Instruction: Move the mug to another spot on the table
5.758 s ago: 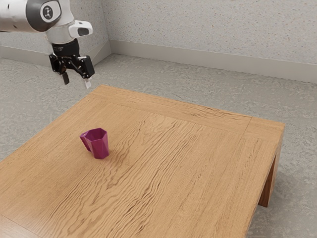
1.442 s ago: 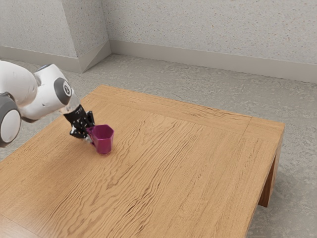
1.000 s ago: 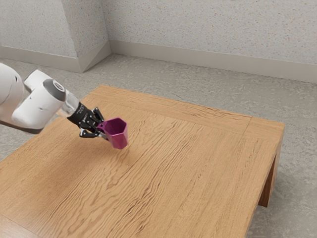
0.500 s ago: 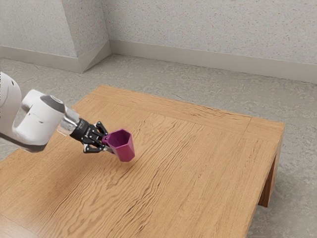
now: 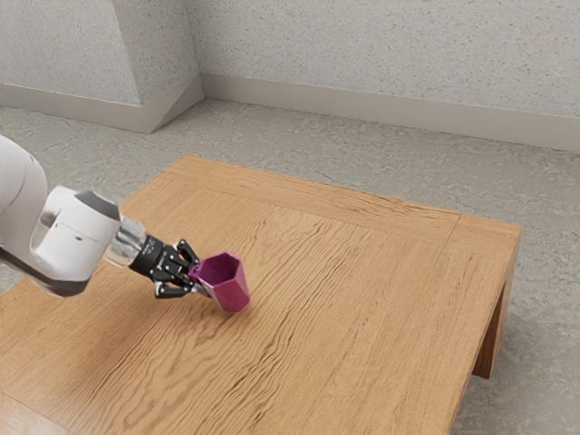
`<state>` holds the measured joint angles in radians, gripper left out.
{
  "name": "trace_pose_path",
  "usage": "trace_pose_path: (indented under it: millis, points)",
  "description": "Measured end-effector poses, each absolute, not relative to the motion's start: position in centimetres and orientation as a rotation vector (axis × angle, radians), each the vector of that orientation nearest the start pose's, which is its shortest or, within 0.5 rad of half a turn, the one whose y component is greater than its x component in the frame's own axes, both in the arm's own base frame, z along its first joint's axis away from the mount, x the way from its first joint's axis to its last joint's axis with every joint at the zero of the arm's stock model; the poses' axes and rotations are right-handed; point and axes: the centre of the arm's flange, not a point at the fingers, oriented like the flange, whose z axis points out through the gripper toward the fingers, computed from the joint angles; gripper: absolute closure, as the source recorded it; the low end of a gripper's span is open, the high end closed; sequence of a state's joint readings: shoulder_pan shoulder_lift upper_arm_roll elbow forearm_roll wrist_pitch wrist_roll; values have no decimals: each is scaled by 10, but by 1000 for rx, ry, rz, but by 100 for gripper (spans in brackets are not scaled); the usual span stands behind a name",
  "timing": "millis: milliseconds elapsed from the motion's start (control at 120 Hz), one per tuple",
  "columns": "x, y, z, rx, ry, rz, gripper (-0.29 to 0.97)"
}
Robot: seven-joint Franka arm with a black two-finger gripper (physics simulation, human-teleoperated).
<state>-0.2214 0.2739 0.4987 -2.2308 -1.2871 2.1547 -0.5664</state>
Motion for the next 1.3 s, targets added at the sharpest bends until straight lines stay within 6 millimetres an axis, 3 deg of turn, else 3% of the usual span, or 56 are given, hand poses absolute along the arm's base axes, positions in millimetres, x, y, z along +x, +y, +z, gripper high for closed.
trace_pose_path:
  millis: [75,183,292,442,542,642,808,867,1000,1183,1300]
  points:
    - [521,111,252,1494,1812,-404,63]
    - [520,112,247,1502,1810,-402,40]
    - [519,115,247,1530,1799,-391,25]
    - [509,147,251,1651,1813,-346,13]
    - [503,164,268,1785,1794,-313,9]
    - [514,171,312,2026,1695,-231,6]
    - [523,153,397,2534,1407,-53,4]
    - [539,142,434,2662,1302,26,3]
    - [569,108,516,2841,1079,155,3]
    - [580,52,598,3016,755,213,2]
    - [585,12,625,3086,529,217,2]
